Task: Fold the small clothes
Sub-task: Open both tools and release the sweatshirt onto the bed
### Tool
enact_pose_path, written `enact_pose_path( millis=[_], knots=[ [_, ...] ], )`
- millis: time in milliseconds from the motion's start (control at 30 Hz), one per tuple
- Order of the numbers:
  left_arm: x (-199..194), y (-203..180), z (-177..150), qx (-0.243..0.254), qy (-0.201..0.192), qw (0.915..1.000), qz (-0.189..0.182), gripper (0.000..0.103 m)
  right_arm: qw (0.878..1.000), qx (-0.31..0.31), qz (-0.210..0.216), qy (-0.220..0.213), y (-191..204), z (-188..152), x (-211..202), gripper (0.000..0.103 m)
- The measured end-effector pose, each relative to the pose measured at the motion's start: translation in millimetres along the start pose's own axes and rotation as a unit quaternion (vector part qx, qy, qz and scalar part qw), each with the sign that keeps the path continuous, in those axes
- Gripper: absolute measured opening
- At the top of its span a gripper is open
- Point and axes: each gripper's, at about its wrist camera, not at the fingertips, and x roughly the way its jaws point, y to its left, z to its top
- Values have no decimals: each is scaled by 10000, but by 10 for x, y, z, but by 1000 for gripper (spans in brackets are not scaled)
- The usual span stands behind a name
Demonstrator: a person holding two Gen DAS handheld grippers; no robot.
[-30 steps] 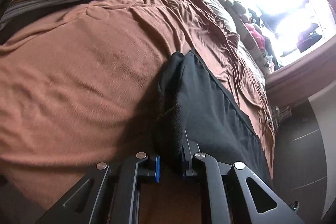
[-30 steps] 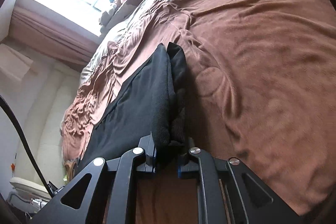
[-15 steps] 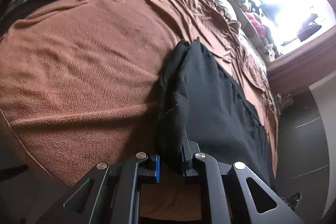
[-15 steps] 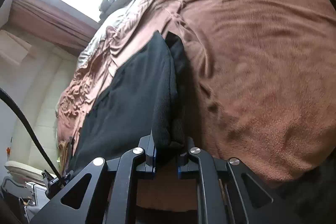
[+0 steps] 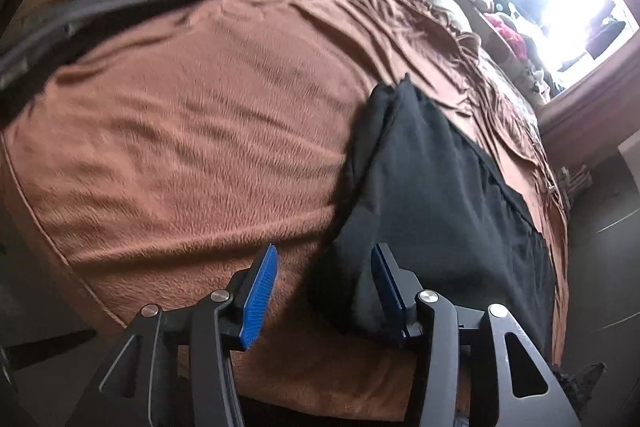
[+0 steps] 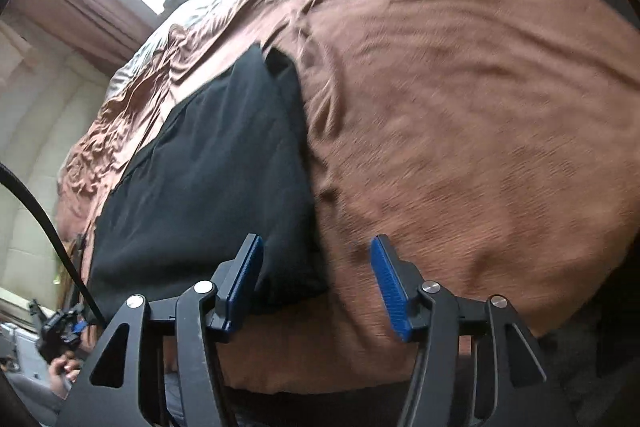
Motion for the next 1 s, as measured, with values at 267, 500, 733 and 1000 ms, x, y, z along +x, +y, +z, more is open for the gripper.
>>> enact_pose_path(
  millis=[267,500,733,1000],
  knots=[
    [-249,-316,71,477,-535,9974,-54,51,9956,-792,260,-422,311,-70,-338,54],
    [-298,-657,122,1039,-584,9927,-202,51,9878,-1433,485,-369,539,-146,-229,54],
    [-189,-856,162,1265,-443,9903,-368,51,9829,-1721,622,-192,691,-8,53,54],
    [149,-1116,102,1614,-2,9852,-572,41,9874,-1484,459,293,924,131,506,54]
  ],
)
